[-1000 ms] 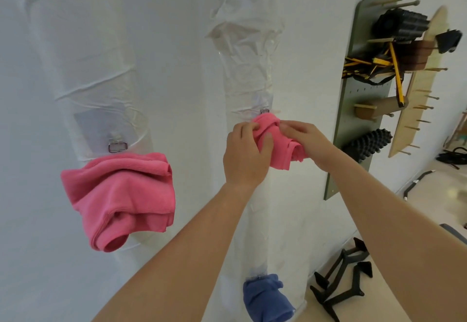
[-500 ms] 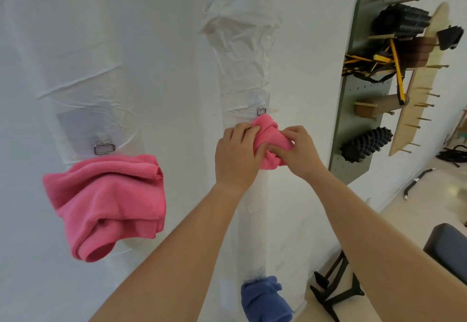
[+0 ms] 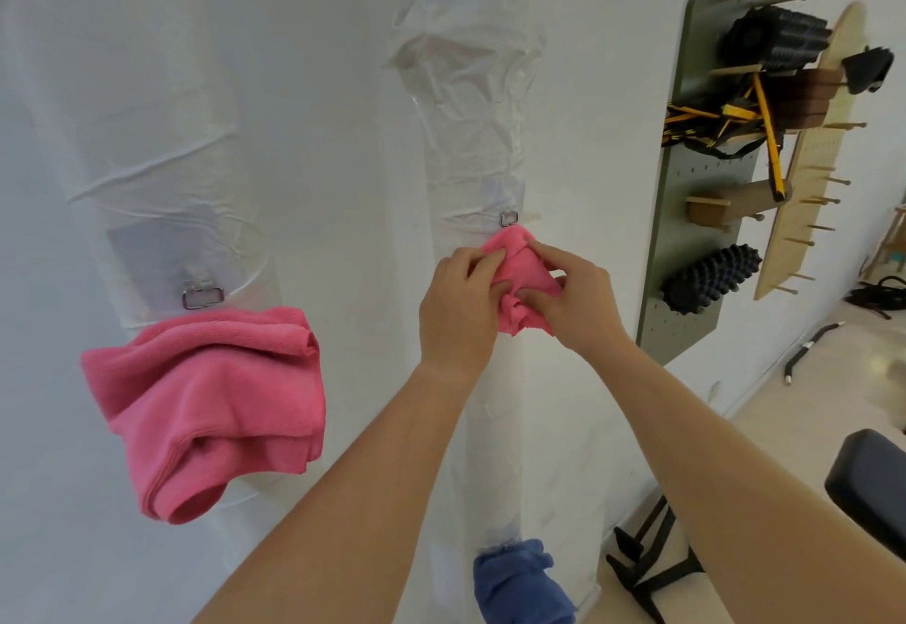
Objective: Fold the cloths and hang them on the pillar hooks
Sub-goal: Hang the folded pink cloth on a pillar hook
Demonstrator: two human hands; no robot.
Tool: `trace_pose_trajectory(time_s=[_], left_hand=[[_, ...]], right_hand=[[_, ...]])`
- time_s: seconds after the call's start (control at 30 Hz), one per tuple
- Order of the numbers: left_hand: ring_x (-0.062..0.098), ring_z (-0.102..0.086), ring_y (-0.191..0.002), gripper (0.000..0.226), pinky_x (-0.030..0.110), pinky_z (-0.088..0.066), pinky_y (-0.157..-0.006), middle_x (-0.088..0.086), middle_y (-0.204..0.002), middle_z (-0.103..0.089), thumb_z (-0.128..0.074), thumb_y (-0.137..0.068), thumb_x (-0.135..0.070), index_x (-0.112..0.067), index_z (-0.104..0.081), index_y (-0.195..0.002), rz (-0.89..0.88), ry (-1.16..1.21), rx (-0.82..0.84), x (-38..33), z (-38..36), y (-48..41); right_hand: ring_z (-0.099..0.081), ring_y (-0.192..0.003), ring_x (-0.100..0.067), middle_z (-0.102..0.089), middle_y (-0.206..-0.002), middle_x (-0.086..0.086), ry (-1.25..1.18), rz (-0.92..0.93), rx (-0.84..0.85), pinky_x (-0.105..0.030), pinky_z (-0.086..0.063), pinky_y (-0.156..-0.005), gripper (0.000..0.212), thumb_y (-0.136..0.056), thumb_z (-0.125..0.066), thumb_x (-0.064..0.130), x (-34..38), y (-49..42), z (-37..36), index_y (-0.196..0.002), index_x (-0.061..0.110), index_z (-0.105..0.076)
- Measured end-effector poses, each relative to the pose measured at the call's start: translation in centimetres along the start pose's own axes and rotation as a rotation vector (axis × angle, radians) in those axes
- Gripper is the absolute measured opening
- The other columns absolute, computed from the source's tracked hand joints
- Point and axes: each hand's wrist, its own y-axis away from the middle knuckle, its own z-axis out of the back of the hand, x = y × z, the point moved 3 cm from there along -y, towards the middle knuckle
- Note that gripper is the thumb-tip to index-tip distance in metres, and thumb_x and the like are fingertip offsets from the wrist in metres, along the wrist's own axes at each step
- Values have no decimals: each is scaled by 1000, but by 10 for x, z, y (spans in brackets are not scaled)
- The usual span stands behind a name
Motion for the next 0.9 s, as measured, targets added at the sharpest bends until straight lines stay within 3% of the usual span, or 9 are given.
trace_pose_trajectory(time_s=[0.13, 0.27, 0.4, 0.57, 0.67, 0.73, 0.83, 0.9], left_hand=[[21, -59, -94, 32, 40, -53, -75, 0, -108, -64, -61, -89, -23, -19, -69, -120, 71, 64, 14, -1, 3, -6], [15, -58, -95, 31, 26, -47, -79, -5, -108, -62, -67, -88, -23, -21, -70, -119, 103, 121, 66, -1, 7, -8], [13, -59, -94, 26, 28, -49, -77, -8, -105, -62, -69, -84, -24, -23, -73, -110, 177, 141, 96, -3, 5, -17], [19, -52, -109, 35, 40, -52, -84, -3, -118, -54, -64, -90, -25, -22, -64, -125, 194, 30, 237, -17, 18, -14], [20, -48, -114, 40, 35, -50, -81, -5, -125, -51, -60, -93, -31, -31, -57, -133, 169, -60, 315, -31, 40, -13], [19, -46, -117, 43, 32, -47, -79, -7, -130, -51, -58, -94, -32, -40, -52, -137, 138, -93, 339, -38, 58, -13], [22, -48, -121, 42, 37, -49, -82, -4, -133, -52, -54, -94, -33, -35, -53, -136, 139, -130, 368, -46, 87, -11], [24, -50, -121, 43, 39, -49, -84, -2, -133, -53, -52, -94, -35, -31, -54, -136, 130, -146, 382, -52, 108, -7]], right_hand=[[-70, -75, -16, -70, -98, 12, -61, -43, -76, -42, -60, -73, 57, -72, -70, 9, -5, -1, -8, -124, 32, -66], [-71, -74, -15, -71, -99, 9, -61, -71, -63, -41, -61, -70, 55, -71, -70, 10, -6, -2, -8, -123, 27, -67], [-70, -80, -17, -70, -100, 11, -33, -99, -102, -44, -60, -70, 50, -67, -64, 18, -3, -1, -13, -115, 34, -66], [-68, -88, -19, -70, -109, 7, 227, -124, 50, -39, -58, -78, 61, -76, -66, 23, 22, 3, 7, -133, 41, -56], [-72, -72, -15, -75, -95, 3, 254, -125, 177, -38, -59, -78, 65, -78, -62, 16, 43, 8, 22, -138, 40, -52], [-71, -69, -16, -74, -89, 2, 293, -119, 180, -39, -59, -76, 57, -82, -56, 14, 58, 16, 31, -133, 40, -56], [-70, -68, -22, -71, -84, 3, 336, -95, 128, -42, -60, -69, 43, -85, -48, 12, 90, 33, 45, -116, 38, -63], [-71, -73, -24, -67, -90, 2, 359, -118, 105, -39, -60, -66, 44, -88, -49, 11, 111, 44, 54, -123, 34, -63]])
